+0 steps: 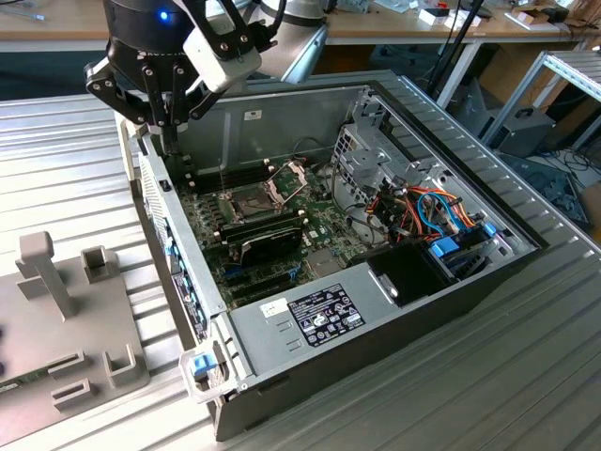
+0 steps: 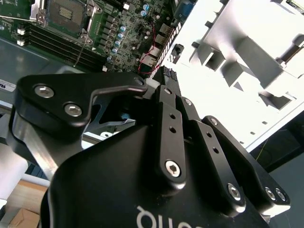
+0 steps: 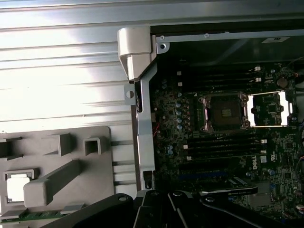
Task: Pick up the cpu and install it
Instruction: 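Reach for the cpu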
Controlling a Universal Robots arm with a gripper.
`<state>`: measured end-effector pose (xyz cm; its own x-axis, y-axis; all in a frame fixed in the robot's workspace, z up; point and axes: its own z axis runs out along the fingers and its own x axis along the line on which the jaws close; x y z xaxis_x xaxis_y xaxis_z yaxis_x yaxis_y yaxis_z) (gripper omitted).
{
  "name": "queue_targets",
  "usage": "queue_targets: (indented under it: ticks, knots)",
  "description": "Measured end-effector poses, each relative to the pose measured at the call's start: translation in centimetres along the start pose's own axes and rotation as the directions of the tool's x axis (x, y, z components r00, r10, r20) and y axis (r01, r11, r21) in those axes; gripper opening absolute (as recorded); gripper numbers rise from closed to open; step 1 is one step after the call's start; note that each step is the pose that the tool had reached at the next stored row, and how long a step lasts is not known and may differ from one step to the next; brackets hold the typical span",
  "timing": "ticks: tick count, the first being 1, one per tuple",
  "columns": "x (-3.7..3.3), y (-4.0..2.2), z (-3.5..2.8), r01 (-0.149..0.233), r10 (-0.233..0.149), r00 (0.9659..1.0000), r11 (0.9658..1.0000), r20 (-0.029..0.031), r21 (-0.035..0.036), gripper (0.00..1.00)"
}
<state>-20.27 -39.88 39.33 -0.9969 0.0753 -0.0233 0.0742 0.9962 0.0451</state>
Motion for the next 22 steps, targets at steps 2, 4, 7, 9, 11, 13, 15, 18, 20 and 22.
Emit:
queue_targets:
  ticks: [2, 4, 7, 9, 11, 13, 15, 18, 20, 22]
  knots:
    - [0.01, 0.0, 0.0, 0.0, 0.0, 1.0, 1.0, 0.0, 0.0, 0.11]
    - [0.12, -0.01, 0.0, 0.0, 0.0, 1.0, 1.0, 0.0, 0.0, 0.11]
    - [0.33, -0.02, -0.01, 0.0, 0.0, 1.0, 1.0, 0.0, 0.0, 0.11]
    - [0.58, -0.05, -0.02, 0.0, 0.0, 1.0, 1.0, 0.0, 0.0001, 0.11]
    - [0.77, -0.06, -0.02, 0.0, 0.0, 1.0, 1.0, 0.0, 0.0, 0.11]
    - [1.06, -0.08, -0.03, 0.0, 0.0, 1.0, 1.0, 0.0, 0.0, 0.11]
    - [1.25, -0.09, -0.03, 0.0, 0.0, 1.0, 1.0, 0.0, 0.0, 0.11]
    - [1.58, -0.12, -0.04, 0.0, 0.0, 1.0, 1.0, 0.0, 0.0, 0.11]
    - [1.87, -0.14, -0.05, 0.0, 0.0, 1.0, 1.0, 0.0, 0.0, 0.11]
    - [2.06, -0.15, -0.06, 0.0, 0.0, 1.0, 1.0, 0.0, 0.0, 0.11]
